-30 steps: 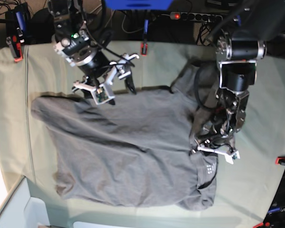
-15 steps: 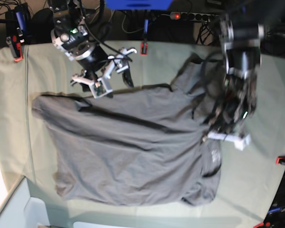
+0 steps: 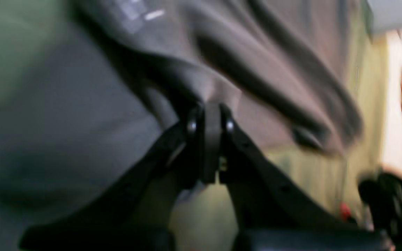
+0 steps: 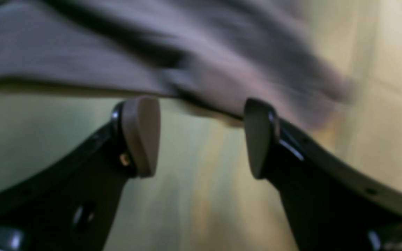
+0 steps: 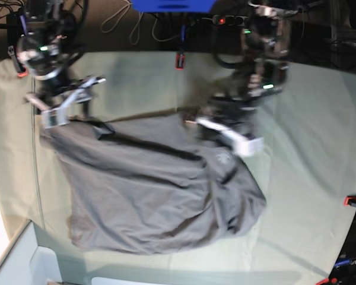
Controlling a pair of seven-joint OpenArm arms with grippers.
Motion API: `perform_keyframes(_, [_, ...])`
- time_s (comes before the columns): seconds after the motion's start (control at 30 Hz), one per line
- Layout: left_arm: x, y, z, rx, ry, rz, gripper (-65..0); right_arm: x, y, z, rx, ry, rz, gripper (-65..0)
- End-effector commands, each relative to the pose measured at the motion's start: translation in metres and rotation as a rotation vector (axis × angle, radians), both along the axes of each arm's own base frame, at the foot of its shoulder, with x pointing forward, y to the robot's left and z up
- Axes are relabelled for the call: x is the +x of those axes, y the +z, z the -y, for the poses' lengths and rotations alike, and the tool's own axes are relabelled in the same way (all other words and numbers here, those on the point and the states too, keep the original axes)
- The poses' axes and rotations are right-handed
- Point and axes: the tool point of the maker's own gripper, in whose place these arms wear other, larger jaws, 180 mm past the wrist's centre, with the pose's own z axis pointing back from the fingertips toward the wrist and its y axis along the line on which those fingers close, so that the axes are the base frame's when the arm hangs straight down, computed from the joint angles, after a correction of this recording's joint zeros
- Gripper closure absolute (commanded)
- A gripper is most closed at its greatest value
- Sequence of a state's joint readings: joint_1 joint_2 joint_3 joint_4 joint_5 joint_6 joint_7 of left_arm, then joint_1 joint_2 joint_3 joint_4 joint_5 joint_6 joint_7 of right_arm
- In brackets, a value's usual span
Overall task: Layout the t-shirt on the table in an organized manner, then fold the t-shirt properly
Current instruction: 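Grasp the shirt body with the left gripper and drag it toward the right gripper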
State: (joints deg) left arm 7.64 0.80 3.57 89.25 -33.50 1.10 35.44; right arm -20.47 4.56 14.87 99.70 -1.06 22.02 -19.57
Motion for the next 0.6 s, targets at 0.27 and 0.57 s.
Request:
perform_keyframes(0.27, [-0.009,0.109,0.182,-0.109,-0.480,0.404,-0.1,0.004,0.061,0.124,-0.149,-0.276,0.161,-38.0])
perform_keyframes(0.57, [-0.042,0.118,0.247,-0.106,-0.691,0.457,-13.4,-0.019,0.081,0.177,-0.203,-0.429,0.196,-38.0])
